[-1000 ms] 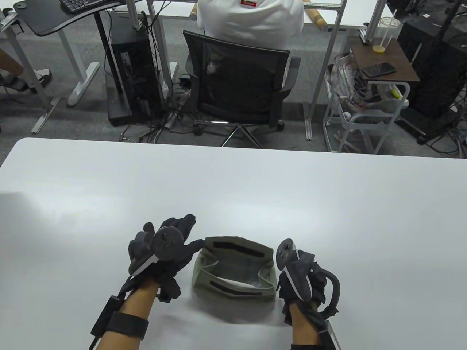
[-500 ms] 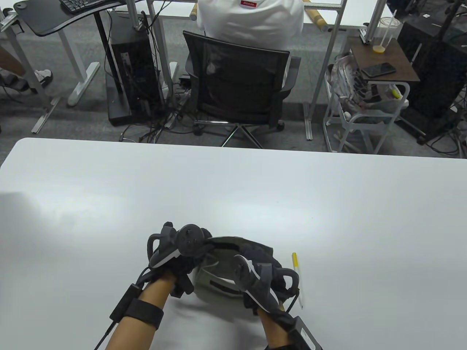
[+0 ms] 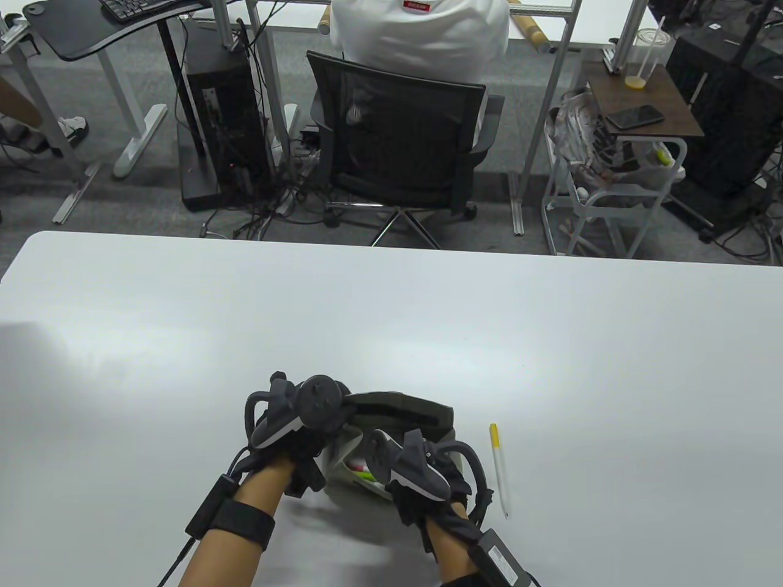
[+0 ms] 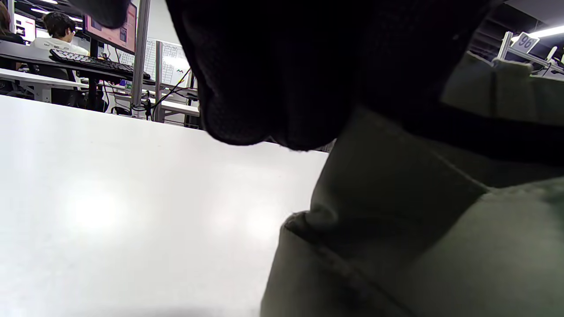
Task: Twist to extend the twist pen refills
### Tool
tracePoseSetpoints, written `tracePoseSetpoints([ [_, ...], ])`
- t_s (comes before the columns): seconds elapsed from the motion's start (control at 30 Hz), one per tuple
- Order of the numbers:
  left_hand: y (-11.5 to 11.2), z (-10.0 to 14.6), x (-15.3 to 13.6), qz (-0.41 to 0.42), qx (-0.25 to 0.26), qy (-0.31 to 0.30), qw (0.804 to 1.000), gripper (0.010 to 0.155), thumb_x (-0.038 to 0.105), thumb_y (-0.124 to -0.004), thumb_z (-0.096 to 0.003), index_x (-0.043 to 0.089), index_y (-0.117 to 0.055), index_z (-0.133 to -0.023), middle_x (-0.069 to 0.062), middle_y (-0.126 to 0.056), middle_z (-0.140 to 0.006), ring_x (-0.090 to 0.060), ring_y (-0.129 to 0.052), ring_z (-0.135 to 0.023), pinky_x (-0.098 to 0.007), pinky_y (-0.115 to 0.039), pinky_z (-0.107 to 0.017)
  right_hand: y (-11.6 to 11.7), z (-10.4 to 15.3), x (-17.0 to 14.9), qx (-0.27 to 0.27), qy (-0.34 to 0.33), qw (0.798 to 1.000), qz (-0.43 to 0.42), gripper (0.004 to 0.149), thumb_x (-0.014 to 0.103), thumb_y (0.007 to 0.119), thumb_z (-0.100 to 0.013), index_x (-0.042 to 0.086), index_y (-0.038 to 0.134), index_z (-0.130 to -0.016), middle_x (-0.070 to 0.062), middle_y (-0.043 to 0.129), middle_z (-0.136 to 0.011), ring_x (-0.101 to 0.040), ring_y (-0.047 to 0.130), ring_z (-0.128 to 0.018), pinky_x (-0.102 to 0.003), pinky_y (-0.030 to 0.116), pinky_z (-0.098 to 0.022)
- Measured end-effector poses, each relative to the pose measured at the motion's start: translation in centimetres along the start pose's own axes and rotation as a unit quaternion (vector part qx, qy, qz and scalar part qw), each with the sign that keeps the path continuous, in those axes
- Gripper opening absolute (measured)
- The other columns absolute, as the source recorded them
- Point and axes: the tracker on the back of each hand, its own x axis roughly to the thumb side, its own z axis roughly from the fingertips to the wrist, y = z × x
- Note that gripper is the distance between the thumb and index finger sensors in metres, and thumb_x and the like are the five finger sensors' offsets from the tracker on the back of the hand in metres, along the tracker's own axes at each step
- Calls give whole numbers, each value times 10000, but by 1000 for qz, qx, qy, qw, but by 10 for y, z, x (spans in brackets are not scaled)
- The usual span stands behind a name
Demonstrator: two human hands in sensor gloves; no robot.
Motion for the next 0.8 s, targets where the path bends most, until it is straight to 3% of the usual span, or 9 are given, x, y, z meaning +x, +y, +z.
tracePoseSetpoints([
  [0.1,0,0,0,1,-2,1,1000,444,418,-864,-498,177,-874,-871,-47,-1021,-728,-317,-996,-717,-802,-429,-670,3,0,4,7,-1,1000,12,565,331,789,-349,224,780,-904,-75,868,-881,-111,1006,-428,-241,882,-259],
  [0.2,0,1,1,-3,0,1,1000,446,417,-861,-499,174,-873,-873,-47,-1020,-729,-317,-996,-719,-802,-430,-670,6,-2,9,8,-1,1000,24,482,286,801,-358,251,846,-837,-44,914,-810,-108,1003,-409,-245,881,-248],
  [0.3,0,0,0,-3,-3,2,1000,445,416,-861,-499,175,-873,-873,-49,-1021,-729,-318,-996,-719,-803,-427,-670,6,-4,11,3,1,999,38,488,305,849,-331,247,860,-816,-39,933,-777,-103,1007,-386,-244,883,-235],
  [0.53,0,-1,1,-5,-5,5,1000,443,410,-858,-500,173,-872,-874,-49,-1020,-731,-319,-995,-722,-803,-425,-671,8,-7,9,12,7,1000,20,488,301,848,-324,251,859,-809,-38,909,-730,-108,984,-383,-262,868,-239],
  [0.8,0,-2,2,-9,-3,10,1000,442,404,-855,-498,176,-869,-877,-48,-1017,-738,-317,-992,-730,-803,-423,-672,5,-2,11,-17,7,998,59,432,321,828,-319,277,901,-742,-25,917,-705,-120,983,-383,-264,865,-233],
])
